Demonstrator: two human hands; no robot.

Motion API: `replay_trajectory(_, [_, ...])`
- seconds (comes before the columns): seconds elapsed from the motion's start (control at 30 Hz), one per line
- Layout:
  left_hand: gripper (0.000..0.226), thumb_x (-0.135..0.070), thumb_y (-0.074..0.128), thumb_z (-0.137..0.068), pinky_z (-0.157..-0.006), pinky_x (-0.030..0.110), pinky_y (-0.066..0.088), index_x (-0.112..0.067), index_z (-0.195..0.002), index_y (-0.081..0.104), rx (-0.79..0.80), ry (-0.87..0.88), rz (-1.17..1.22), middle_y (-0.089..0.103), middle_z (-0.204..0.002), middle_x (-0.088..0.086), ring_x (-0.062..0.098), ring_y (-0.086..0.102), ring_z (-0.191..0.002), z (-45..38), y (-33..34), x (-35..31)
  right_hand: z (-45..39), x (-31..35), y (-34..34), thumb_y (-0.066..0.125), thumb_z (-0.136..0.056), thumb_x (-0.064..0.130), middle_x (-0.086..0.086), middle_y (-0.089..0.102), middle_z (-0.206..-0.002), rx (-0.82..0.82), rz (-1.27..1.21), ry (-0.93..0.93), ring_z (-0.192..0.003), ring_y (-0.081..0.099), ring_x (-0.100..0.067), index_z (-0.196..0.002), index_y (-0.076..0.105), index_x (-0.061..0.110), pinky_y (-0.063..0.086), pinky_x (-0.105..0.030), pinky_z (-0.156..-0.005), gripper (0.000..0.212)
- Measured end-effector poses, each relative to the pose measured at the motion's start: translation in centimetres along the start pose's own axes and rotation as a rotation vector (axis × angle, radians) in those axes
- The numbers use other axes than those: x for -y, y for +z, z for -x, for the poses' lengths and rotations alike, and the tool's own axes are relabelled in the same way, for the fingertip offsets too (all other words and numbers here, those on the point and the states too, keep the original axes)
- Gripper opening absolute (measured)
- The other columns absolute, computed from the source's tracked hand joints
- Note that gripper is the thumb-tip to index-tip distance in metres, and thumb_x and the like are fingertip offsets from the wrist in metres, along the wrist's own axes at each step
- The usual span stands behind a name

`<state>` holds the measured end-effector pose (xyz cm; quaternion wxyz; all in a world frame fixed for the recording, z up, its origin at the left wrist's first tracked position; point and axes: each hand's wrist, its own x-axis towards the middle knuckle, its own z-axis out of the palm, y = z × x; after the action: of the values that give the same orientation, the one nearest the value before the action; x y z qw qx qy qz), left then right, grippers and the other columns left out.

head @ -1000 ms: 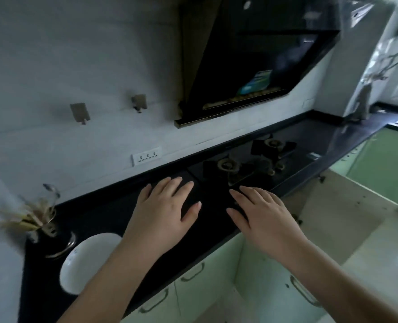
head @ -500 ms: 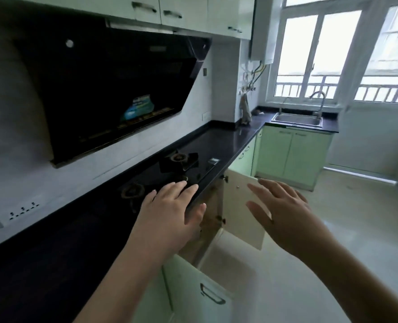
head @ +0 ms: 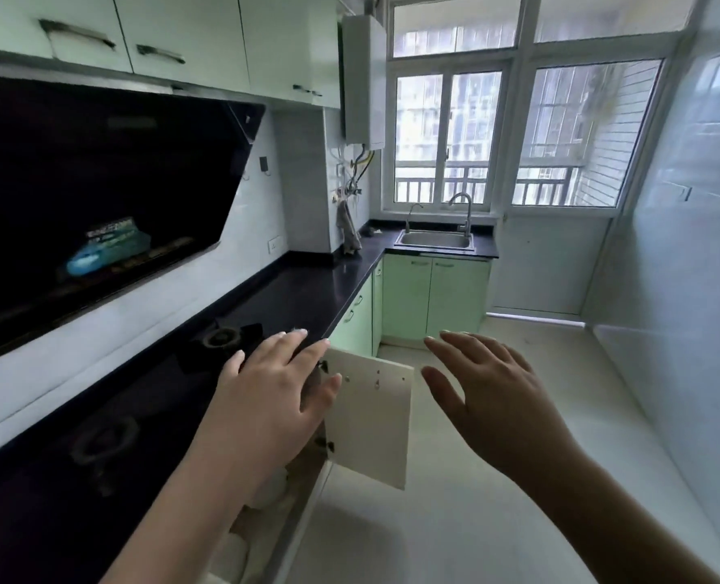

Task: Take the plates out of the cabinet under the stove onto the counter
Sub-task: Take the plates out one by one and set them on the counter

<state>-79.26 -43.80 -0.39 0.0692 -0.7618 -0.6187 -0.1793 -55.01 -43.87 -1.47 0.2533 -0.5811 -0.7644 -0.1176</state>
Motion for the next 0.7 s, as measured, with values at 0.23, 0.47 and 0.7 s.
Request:
replay_trajectory(0.23, [0.088,-0.072,-0.008,-0.074,-0.119,0.047,0.012,-0.04,-0.151,0.019,0.069,0.152,-0.066,0.02,-0.16,-0.011,0.008,0.011,-0.148,-7.5,2.1,0.5,-2.8,-4.1,1.2,0.02,-0.094,0.061,0.001,0.057,-0.139,0.05,0.071,0.108,-0.129,0.05,-0.022,-0.134,0.055,0.028,0.038,-0.04,-0.106,0.063])
replay_trajectory(0.47, [0.085,-0.073,-0.01,-0.074,-0.118,0.048,0.006,-0.042,-0.151,0.01,0.081,0.215,-0.051,0.008,-0.162,-0.012,0.008,-0.001,-0.148,-13.0,5.3,-1.8,-4.5,-9.3,3.0,0.014,-0.092,0.062,0.001,0.047,-0.147,0.097,0.171,0.178,-0.139,0.038,-0.021,-0.141,0.046,0.028,0.03,-0.04,-0.112,0.068])
replay_trajectory(0.7, [0.085,-0.071,-0.011,-0.074,-0.119,0.045,0.004,-0.042,-0.151,0.007,0.089,0.195,-0.047,0.007,-0.162,-0.011,0.008,-0.002,-0.148,-18.7,10.1,-6.1,-8.3,-16.4,6.2,0.015,-0.095,0.061,-0.001,0.052,-0.143,0.103,0.146,0.167,-0.136,0.042,-0.023,-0.14,0.049,0.024,0.033,-0.043,-0.11,0.067])
